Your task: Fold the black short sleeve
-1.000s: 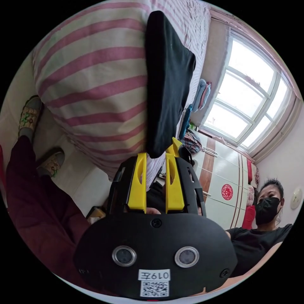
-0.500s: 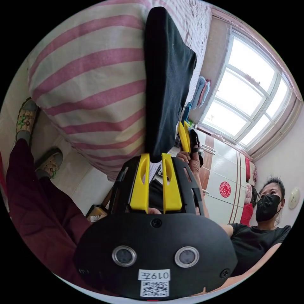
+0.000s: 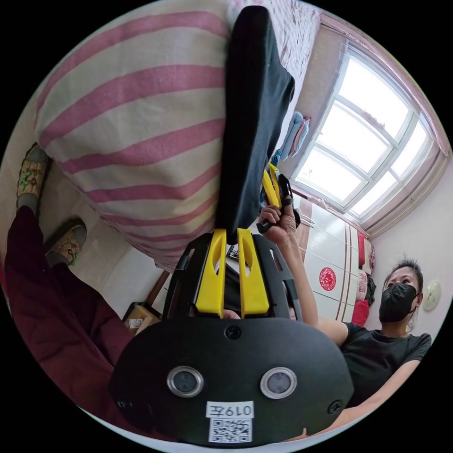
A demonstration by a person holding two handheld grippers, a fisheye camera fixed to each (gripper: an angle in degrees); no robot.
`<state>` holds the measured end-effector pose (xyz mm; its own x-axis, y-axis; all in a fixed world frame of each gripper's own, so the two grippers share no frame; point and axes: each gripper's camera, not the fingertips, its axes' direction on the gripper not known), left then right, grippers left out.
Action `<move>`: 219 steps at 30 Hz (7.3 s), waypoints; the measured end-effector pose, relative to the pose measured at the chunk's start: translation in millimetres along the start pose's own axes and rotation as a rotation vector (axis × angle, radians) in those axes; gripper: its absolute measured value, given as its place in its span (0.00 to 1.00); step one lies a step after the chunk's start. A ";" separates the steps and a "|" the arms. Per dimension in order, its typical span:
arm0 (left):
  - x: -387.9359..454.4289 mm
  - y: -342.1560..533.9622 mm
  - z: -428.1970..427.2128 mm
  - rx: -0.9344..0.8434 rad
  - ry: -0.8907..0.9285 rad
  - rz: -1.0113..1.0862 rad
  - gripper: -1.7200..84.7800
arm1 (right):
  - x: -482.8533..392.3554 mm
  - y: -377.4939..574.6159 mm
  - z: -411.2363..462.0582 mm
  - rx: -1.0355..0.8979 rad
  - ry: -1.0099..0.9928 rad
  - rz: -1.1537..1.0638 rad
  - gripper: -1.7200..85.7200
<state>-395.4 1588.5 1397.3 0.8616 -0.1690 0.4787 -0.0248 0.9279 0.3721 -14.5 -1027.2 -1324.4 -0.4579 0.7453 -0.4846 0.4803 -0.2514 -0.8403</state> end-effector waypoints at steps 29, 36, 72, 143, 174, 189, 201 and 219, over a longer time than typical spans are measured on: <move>-60.5 -21.4 45.6 0.064 0.027 -0.066 0.05 | -6.0 -48.0 -88.1 -0.005 -0.015 -0.055 0.02; -71.2 -35.9 65.8 0.051 -0.092 -0.011 0.05 | -16.3 -57.1 -124.1 -0.018 -0.005 -0.080 0.03; -41.4 -325.6 160.7 -0.284 -0.632 0.553 0.17 | -391.7 158.7 -288.1 -0.078 0.215 -0.560 0.10; -421.3 -459.9 531.9 -0.825 -0.407 0.468 0.17 | -563.5 510.2 -95.3 0.886 -0.788 0.798 0.12; -428.9 -481.0 547.1 -0.749 -0.539 0.433 0.09 | -411.9 479.6 -58.8 0.767 -0.701 0.805 0.06; -322.2 -448.1 524.2 -0.815 -0.670 0.858 0.11 | -319.2 405.7 -233.6 0.448 -0.003 0.286 0.10; -295.7 -462.4 536.1 -0.630 -1.102 1.098 0.08 | -210.0 240.0 -240.6 0.255 0.278 0.006 0.10; -275.2 -612.5 372.7 -0.612 -0.821 0.819 0.16 | -45.0 74.7 -269.1 0.339 0.266 -0.005 0.14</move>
<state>-806.3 942.8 1334.1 0.1435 0.5616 0.8148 0.0300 0.8205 -0.5708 243.2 -913.3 -1300.0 -0.2299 0.8691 -0.4379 0.1852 -0.4027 -0.8964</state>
